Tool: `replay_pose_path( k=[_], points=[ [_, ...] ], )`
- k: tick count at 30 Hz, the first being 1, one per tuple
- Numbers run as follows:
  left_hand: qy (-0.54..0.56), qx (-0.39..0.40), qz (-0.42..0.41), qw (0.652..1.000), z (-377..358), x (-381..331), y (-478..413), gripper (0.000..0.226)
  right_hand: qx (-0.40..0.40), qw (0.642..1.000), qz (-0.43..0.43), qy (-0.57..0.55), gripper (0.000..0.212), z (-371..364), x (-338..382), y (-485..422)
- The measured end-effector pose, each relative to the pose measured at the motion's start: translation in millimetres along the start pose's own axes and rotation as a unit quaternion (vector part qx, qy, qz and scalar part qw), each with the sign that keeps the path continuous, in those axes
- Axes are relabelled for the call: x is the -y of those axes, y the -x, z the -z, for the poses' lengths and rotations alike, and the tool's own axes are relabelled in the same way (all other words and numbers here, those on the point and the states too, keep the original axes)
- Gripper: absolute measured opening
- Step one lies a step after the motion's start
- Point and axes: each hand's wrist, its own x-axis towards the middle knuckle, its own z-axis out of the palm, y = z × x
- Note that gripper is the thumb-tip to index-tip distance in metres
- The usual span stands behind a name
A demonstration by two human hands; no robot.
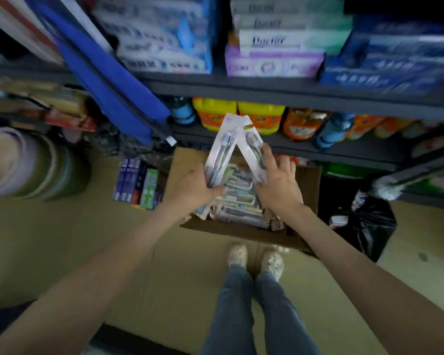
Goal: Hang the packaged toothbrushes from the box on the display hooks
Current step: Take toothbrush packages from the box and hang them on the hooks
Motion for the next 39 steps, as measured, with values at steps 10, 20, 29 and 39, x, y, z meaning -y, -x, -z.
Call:
replay_pose_path(
  k=[10,20,29,39],
  points=[
    [0.065,-0.232,-0.158,0.958,137.3,-91.2,66.7,0.047,-0.241,0.958,0.142,-0.061,0.087,156.2,114.3,19.4],
    [0.148,-0.342,-0.326,0.869,288.8,-128.9,89.8,0.046,-0.398,0.886,0.224,-0.076,0.090,268.4,225.7,15.4],
    [0.120,-0.369,-0.382,0.839,378.2,-188.0,100.4,0.043,-0.483,0.853,0.194,0.020,0.089,371.1,244.6,20.6],
    [0.101,-0.397,-0.386,0.826,399.6,-245.0,103.8,0.047,-0.522,0.845,0.089,0.073,0.076,463.9,187.8,29.0]
  ],
)
